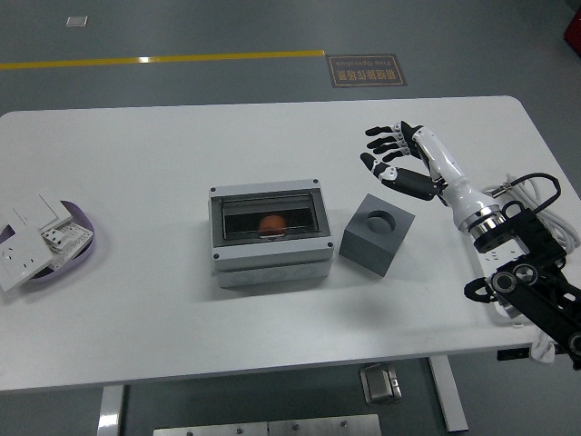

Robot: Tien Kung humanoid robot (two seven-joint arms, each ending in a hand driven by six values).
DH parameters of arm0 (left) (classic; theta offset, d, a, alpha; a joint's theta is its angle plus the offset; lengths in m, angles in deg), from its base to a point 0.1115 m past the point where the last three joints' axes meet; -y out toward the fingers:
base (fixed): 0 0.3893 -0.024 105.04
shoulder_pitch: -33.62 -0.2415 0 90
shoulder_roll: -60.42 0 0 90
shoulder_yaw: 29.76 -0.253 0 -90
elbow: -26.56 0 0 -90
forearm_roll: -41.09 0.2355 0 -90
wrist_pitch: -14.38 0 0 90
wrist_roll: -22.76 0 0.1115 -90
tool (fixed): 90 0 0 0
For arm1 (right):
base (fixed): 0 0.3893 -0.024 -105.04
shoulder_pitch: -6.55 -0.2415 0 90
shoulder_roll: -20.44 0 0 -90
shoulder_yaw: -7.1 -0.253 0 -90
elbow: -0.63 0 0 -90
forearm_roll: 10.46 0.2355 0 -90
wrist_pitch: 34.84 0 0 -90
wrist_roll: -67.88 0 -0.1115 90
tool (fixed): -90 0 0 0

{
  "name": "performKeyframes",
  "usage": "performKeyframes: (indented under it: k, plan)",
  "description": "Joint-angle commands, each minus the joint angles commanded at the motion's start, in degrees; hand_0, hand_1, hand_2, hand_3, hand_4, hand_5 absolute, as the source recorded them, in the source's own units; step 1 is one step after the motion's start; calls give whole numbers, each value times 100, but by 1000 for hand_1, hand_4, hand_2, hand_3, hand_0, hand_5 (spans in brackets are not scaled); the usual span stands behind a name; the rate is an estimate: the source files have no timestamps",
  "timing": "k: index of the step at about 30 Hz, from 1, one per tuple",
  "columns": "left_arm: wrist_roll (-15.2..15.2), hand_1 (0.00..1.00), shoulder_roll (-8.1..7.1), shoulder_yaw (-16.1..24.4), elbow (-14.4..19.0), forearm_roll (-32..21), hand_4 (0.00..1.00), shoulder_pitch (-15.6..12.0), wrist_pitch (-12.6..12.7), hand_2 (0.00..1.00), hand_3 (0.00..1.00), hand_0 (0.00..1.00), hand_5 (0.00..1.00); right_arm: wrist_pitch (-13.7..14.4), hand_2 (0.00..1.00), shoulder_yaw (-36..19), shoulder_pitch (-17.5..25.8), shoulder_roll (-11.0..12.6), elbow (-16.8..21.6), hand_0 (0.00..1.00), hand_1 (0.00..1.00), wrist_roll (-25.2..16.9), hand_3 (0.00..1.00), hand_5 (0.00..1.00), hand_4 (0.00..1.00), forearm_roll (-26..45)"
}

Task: Pick up the cylinder from the cube,place it in the box,flap close box

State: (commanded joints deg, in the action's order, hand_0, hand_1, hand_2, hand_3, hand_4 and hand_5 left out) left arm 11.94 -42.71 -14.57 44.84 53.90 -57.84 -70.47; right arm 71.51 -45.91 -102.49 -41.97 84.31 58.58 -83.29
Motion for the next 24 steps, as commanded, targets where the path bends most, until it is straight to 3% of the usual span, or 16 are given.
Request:
performKeyframes:
  k: [6,7,24]
  plan:
    - [19,639,-33,-20,-6,-34,685,-3,1,626,633,617,244,-68,633,-80,99,-30,-125,607,623,-275,688,406,723,323]
    - [20,639,-37,-21,-6,-35,685,-3,1,626,632,617,243,-79,657,-89,109,-34,-139,654,647,-298,650,364,754,358]
    - [41,638,-35,-55,-8,-67,685,-9,0,626,632,616,244,-133,658,-119,154,-71,-266,677,649,-492,614,335,756,595]
